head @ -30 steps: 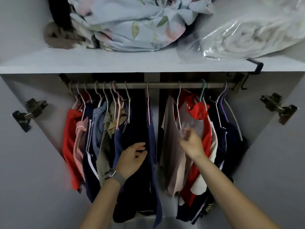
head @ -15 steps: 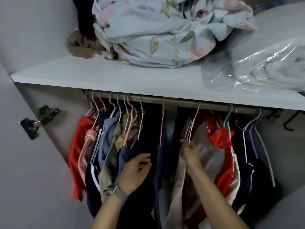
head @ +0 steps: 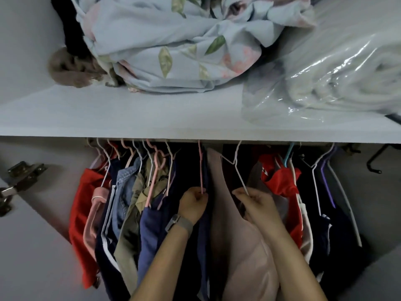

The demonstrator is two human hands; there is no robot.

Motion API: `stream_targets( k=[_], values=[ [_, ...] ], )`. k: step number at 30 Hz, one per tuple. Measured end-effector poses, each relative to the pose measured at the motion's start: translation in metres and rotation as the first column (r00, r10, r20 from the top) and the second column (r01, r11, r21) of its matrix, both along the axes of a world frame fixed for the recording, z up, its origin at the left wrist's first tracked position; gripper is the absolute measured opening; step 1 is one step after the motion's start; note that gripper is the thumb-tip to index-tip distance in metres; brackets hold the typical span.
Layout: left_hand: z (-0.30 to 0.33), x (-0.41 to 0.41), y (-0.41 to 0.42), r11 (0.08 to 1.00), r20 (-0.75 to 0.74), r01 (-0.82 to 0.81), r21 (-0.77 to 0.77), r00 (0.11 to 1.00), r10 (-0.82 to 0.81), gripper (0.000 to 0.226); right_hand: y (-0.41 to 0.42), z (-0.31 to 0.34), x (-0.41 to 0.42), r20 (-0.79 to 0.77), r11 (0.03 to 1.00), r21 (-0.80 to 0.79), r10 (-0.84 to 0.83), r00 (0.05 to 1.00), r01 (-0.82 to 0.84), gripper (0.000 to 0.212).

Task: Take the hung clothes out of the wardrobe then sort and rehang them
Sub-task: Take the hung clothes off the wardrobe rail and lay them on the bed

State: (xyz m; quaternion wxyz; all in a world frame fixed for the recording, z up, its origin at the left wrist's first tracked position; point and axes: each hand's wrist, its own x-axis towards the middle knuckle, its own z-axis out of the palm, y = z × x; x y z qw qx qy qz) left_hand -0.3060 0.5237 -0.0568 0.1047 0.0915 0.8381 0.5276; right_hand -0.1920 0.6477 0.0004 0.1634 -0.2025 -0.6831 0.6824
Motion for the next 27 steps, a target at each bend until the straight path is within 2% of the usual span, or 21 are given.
stream_targets(
  k=[2, 3, 7, 10, 13, 15, 19, 22, 27],
  values=[
    [0.004, -0.009, 0.011, 0.998, -0.017, 0.065, 0.001, 0.998, -0.065, 0.007, 0.006, -0.004, 0.003, 0.001, 0.999, 0.03, -0.016, 1.0, 0.016, 0.031],
    [0.007, -0.012, 0.014, 0.997, -0.056, 0.079, 0.01, 0.995, -0.078, 0.009, 0.009, -0.004, 0.005, 0.0, 1.0, 0.019, -0.024, 1.0, 0.024, 0.031],
    [0.033, -0.01, 0.017, 0.987, -0.288, 0.083, 0.14, 0.957, -0.039, 0.012, 0.024, 0.001, 0.014, -0.022, 0.991, -0.133, -0.036, 0.999, 0.032, 0.026],
    [0.044, 0.001, 0.009, 0.98, -0.442, 0.146, 0.135, 0.894, -0.072, 0.014, 0.029, 0.0, 0.013, -0.052, 0.982, -0.188, -0.014, 0.999, 0.004, 0.023],
    [0.032, 0.025, 0.005, 0.967, -0.468, 0.242, 0.082, 0.866, -0.177, 0.013, 0.022, -0.002, 0.005, -0.075, 0.97, -0.244, -0.015, 0.997, -0.004, 0.026],
    [0.017, 0.041, 0.002, 0.959, -0.486, 0.279, 0.052, 0.846, -0.22, 0.015, 0.017, -0.003, -0.004, -0.082, 0.969, -0.248, -0.02, 0.996, -0.001, 0.021],
    [-0.002, 0.066, -0.01, 0.962, -0.492, 0.273, 0.001, 0.837, -0.237, 0.016, 0.006, -0.015, -0.011, 0.002, 0.977, -0.214, -0.015, 1.0, 0.015, 0.008],
    [-0.011, 0.077, -0.017, 0.967, -0.502, 0.255, -0.027, 0.833, -0.234, 0.016, -0.005, -0.025, -0.011, 0.007, 0.97, -0.239, 0.051, 0.999, -0.048, 0.007],
    [-0.021, 0.09, -0.03, 0.962, -0.473, 0.27, -0.025, 0.845, -0.25, 0.019, -0.018, -0.028, -0.008, 0.018, 0.974, -0.172, 0.153, 0.988, -0.147, 0.017]
  ],
)
